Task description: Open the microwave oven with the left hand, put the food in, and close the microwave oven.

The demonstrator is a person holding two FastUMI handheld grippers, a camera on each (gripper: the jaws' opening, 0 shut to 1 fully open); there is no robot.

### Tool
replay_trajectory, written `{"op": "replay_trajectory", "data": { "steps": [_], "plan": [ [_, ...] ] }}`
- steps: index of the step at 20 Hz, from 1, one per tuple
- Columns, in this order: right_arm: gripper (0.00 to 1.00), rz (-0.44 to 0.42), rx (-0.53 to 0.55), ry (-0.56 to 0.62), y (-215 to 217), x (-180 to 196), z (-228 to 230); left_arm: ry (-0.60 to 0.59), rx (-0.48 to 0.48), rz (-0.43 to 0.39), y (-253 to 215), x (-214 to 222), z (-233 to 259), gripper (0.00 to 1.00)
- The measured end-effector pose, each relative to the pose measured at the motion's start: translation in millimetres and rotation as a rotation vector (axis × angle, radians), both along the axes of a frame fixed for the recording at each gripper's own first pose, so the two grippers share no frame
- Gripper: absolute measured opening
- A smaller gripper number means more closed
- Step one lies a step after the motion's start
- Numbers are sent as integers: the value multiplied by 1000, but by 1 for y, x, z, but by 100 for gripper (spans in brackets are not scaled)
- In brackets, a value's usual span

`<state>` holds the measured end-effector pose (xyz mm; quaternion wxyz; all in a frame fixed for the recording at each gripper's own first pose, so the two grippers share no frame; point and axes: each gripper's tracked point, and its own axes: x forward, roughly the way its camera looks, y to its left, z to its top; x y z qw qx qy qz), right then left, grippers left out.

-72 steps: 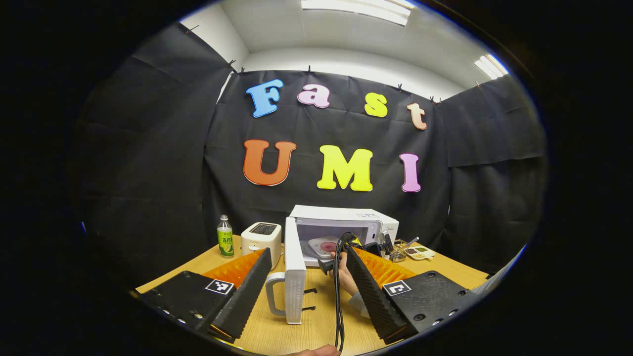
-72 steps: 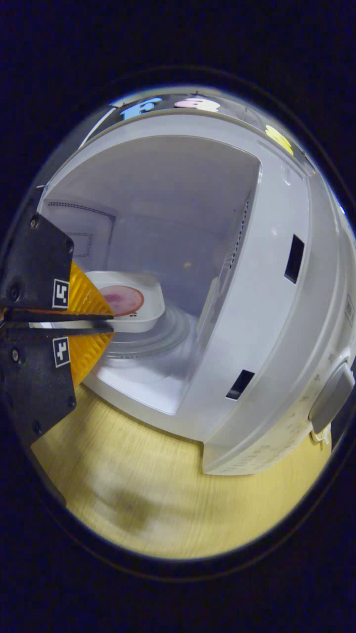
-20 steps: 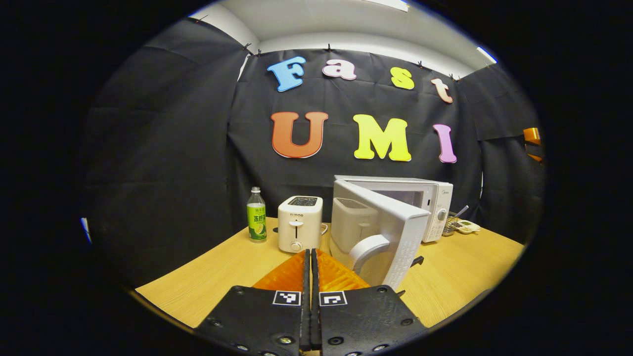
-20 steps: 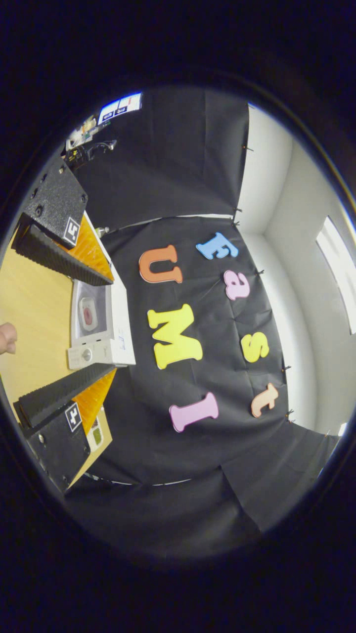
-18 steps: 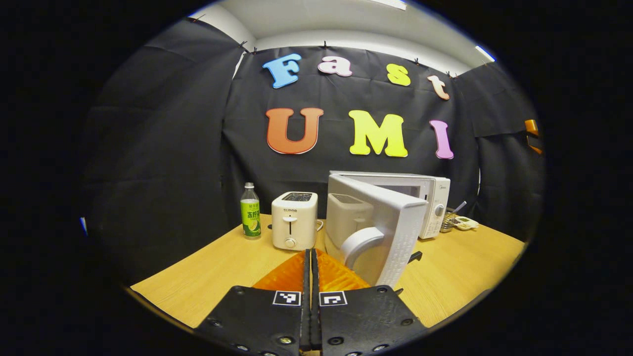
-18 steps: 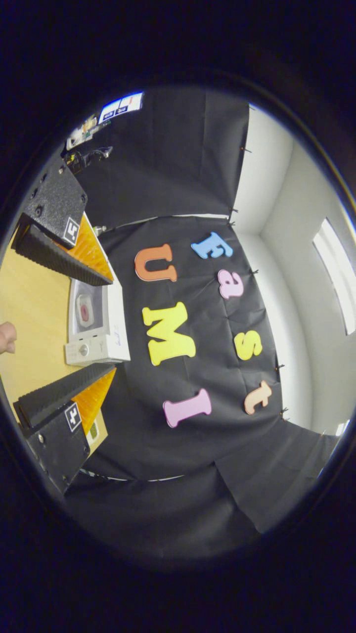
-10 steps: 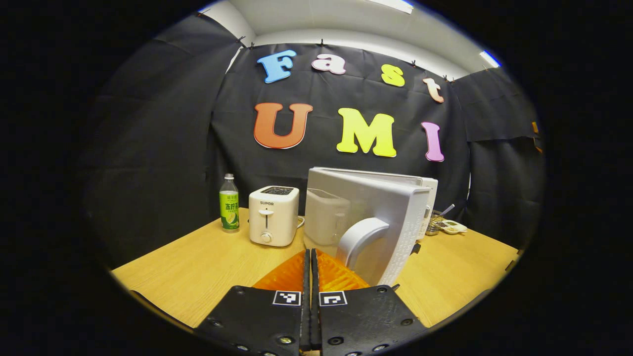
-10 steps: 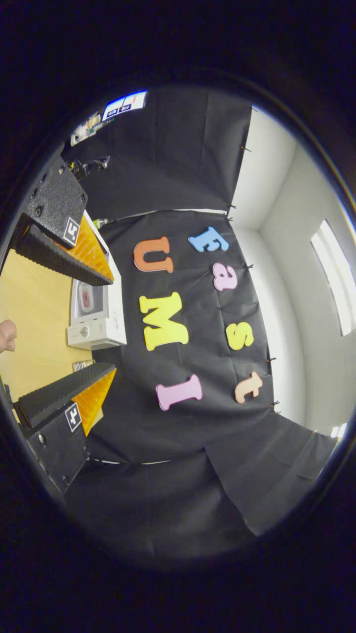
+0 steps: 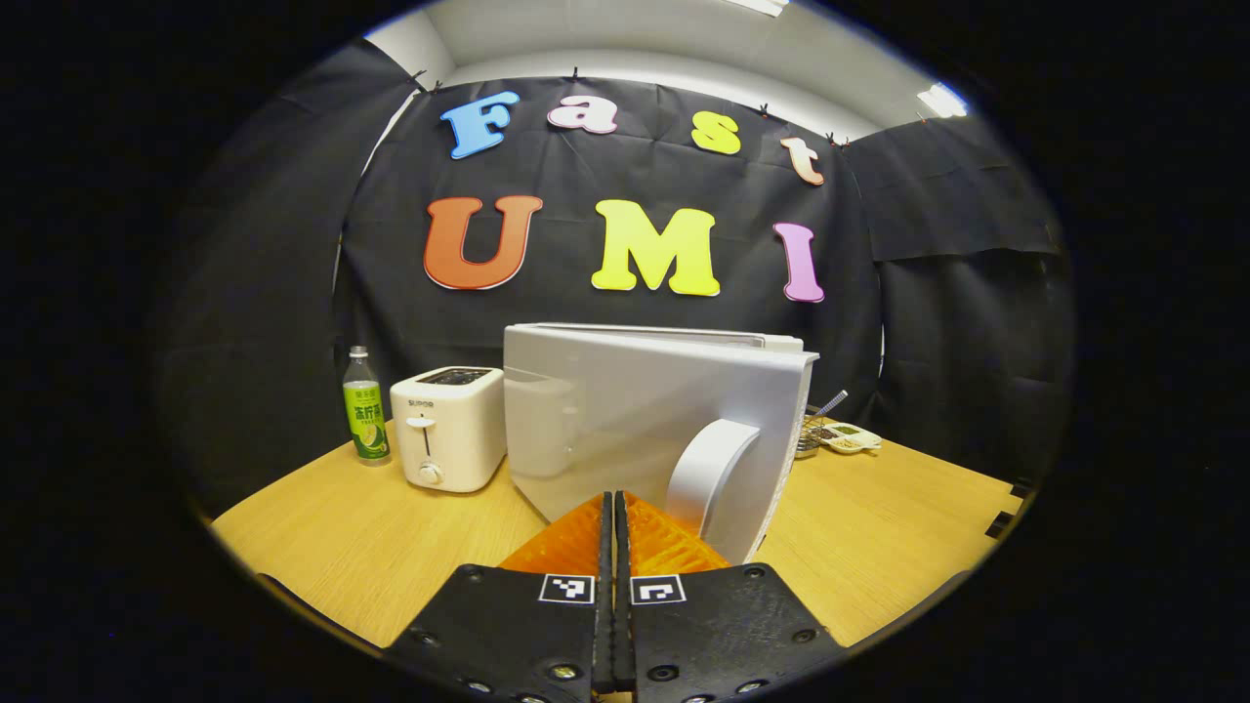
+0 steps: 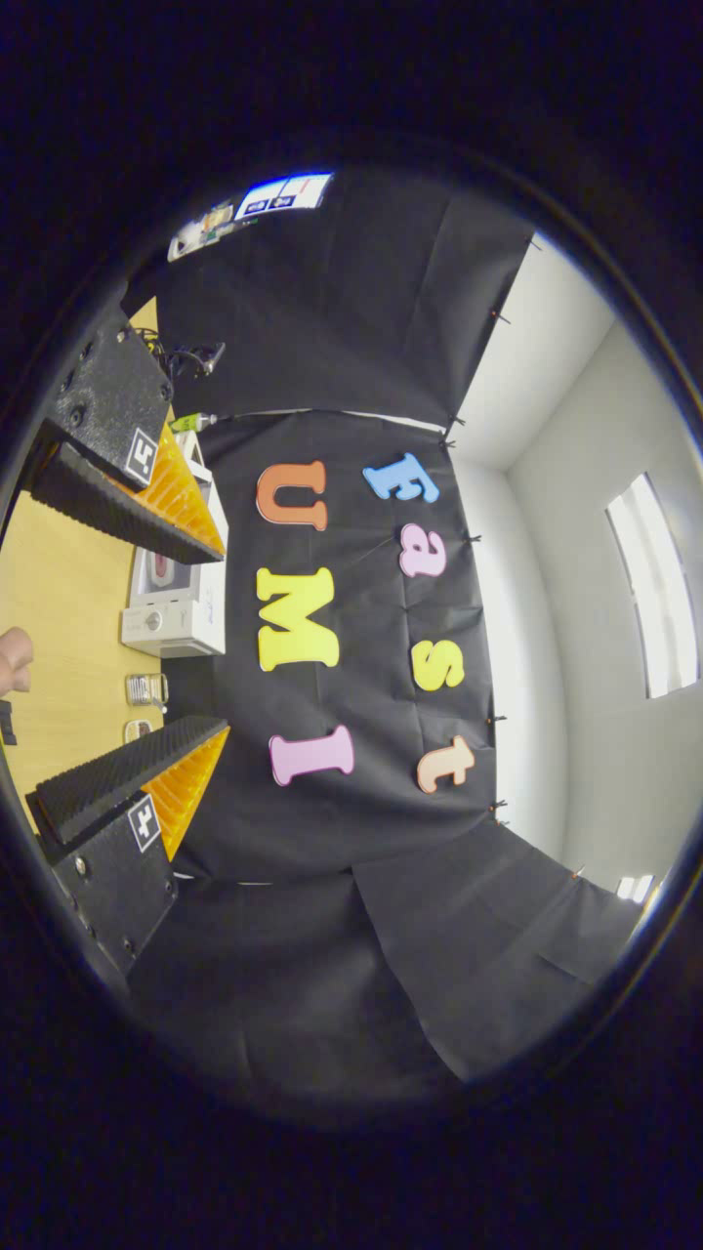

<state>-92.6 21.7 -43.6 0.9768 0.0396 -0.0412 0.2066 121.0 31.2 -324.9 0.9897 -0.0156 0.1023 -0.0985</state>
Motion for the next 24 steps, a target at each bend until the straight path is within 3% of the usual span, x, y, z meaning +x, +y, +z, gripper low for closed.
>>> {"op": "replay_trajectory", "data": {
  "steps": [6, 13, 20, 24],
  "plan": [
    [99, -14, 6, -1, -17, -1, 7, -10, -21, -80, -49, 31, -2, 0],
    [99, -4, -2, -7, -21, 5, 7, 2, -101, -101, -87, 68, -5, 0],
    [99, -5, 0, -1, -32, 23, 1, 30, -62, -149, -122, 99, -14, 0],
    [99, 1, 10, 30, -32, 36, -10, 46, -51, -117, -136, 123, -22, 0]
  ]
}}
